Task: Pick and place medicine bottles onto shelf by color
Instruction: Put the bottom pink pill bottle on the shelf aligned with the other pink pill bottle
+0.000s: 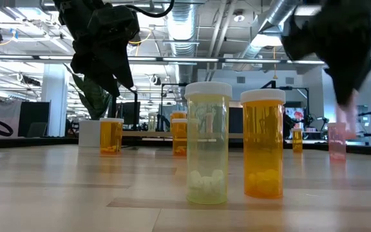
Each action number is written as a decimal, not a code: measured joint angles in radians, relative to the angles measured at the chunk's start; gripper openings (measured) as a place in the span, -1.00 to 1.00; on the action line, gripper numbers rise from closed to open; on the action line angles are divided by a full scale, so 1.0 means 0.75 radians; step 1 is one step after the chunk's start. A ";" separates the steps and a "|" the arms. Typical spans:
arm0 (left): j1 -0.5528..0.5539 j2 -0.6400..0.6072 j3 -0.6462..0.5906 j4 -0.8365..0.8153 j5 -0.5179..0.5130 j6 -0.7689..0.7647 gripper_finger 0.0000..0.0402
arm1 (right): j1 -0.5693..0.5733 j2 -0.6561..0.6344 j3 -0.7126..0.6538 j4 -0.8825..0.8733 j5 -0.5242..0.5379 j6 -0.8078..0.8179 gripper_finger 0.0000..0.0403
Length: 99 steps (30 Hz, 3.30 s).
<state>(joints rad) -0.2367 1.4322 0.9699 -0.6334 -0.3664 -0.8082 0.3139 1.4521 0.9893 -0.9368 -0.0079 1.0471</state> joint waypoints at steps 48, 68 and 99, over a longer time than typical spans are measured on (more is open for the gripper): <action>0.002 0.001 -0.001 -0.006 -0.016 0.090 0.46 | -0.978 0.839 1.070 -0.172 0.216 -1.726 -0.29; 0.005 0.001 -0.001 -0.005 -0.022 0.098 0.46 | -1.006 0.842 1.074 -0.061 0.217 -1.724 -0.30; 0.005 0.001 -0.001 -0.005 -0.018 0.089 0.46 | -1.033 0.842 1.073 -0.071 0.216 -1.921 -0.30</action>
<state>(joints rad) -0.2329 1.4326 0.9691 -0.6373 -0.3798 -0.7414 -0.4606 2.0834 1.7943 -0.9903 0.1543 -0.3939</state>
